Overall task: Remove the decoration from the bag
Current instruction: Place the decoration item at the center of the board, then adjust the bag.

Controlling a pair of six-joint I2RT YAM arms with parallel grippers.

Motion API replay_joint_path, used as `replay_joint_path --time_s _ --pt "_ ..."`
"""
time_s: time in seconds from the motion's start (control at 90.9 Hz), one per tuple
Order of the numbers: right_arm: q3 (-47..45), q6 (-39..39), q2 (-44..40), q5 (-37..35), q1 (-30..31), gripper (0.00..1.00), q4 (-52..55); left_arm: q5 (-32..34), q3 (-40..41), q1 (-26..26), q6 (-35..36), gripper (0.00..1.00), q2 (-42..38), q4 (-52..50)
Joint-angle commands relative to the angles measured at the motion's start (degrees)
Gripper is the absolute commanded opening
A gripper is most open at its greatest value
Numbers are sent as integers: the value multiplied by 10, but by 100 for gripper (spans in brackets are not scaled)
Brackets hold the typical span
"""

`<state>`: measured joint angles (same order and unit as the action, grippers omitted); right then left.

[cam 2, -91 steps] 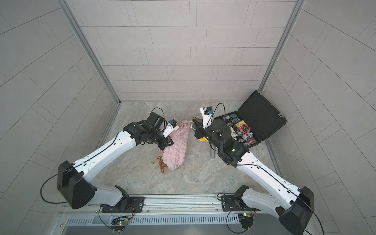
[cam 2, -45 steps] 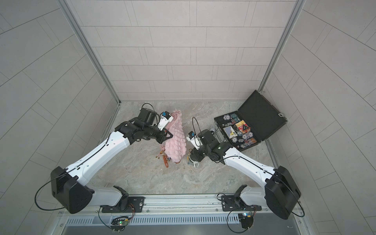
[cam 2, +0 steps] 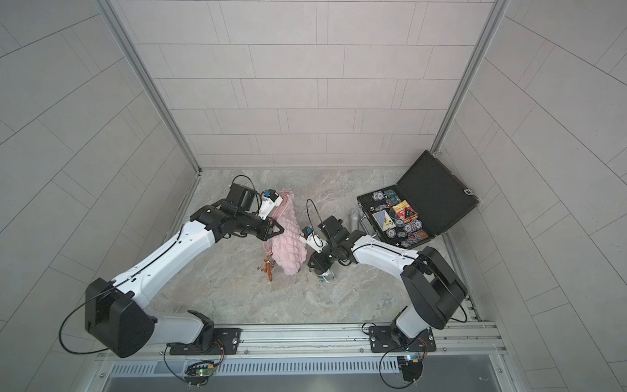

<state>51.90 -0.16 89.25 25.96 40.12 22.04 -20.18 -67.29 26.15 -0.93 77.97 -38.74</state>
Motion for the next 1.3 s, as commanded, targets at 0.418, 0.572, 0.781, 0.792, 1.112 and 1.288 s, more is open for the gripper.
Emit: replay_joint_path --time_s 0.418,0.572,0.781,0.792,1.112,1.288 --pt "4 24 -192 -17 -47 52 -34 35 -23 -32 -76 0 -8 19" --pt "-49 38 -269 -8 -41 64 -131 73 -54 -32 -188 0 -1 31" --pt "-69 -90 -265 -94 36 71 -171 111 -92 -31 -360 0 16 17" --pt "-69 -95 -263 -104 41 71 -176 111 -93 -31 -366 0 16 17" --pt "-30 -268 -185 -211 66 72 -238 104 -90 -25 -480 0 3 13" --pt "-2 -281 -138 -222 72 70 -253 90 -76 -21 -505 1 -6 19"
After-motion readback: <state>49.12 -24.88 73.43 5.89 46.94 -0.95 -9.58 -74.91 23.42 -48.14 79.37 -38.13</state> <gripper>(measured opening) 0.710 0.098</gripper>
